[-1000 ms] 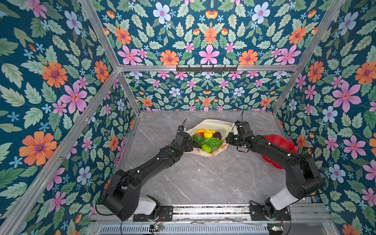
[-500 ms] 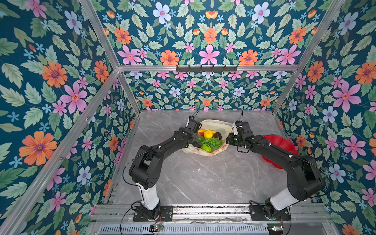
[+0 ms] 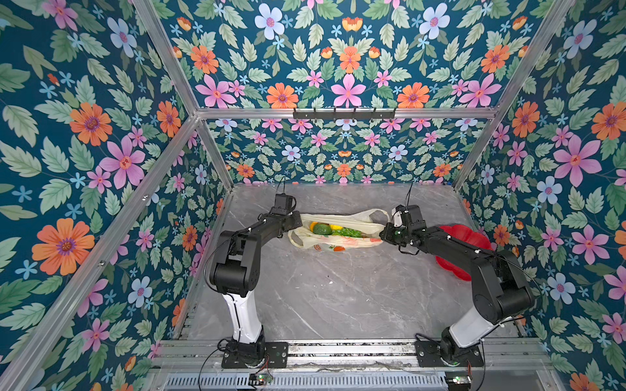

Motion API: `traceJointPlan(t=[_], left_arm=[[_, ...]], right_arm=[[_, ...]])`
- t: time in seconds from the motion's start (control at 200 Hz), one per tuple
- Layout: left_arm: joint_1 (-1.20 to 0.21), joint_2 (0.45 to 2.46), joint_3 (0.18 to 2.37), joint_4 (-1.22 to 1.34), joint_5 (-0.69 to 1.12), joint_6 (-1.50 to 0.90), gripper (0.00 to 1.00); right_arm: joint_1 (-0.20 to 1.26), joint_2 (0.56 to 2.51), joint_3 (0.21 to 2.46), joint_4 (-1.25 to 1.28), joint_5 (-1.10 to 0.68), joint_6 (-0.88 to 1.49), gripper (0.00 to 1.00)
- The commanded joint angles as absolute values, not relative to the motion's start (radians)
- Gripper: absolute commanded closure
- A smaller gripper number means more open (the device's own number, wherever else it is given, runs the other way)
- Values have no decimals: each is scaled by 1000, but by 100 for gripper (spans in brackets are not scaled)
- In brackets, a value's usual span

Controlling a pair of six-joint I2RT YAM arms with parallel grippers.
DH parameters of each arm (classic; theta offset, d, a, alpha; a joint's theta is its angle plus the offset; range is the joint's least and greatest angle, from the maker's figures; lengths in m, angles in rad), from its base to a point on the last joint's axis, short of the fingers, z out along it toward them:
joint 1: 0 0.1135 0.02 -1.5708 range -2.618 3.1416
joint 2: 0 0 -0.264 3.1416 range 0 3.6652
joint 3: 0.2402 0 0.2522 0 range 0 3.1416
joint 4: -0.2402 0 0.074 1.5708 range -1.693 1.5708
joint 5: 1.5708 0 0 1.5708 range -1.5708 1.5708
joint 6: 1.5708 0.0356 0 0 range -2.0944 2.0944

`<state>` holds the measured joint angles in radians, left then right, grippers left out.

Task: Take fruits out of the plastic bag
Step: Spread open the plastic bag at the center of the table.

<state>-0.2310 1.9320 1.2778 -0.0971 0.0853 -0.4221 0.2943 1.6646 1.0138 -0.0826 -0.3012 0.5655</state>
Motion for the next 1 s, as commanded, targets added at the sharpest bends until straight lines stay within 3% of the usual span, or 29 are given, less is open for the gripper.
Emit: traceJointPlan(t=[0.0, 0.245, 0.39, 0.575, 0.68, 0.86, 0.995], left_arm=[[-239, 1965, 1341, -66, 188, -449, 100], [-297, 2088, 1570, -221, 159, -382, 97], [-308, 2155, 1692, -345, 115, -360, 85], [-316, 2040, 1619, -364, -7, -389, 49], [-329, 1937, 1533, -351, -77, -424, 34], [-365, 1855, 1406, -308, -53, -475, 26], [-381, 1865, 1358, -303, -58, -511, 26]], right_arm=[[306, 1700, 1043, -53, -354, 553, 100], [354, 1763, 1149, -127, -333, 509, 100], [356, 1769, 1164, -135, -330, 524, 100], [355, 1749, 1132, -130, -312, 548, 100], [369, 1733, 1107, -117, -304, 558, 100], [408, 1698, 1071, -106, -266, 567, 100], [425, 1678, 1052, -103, -256, 571, 100]])
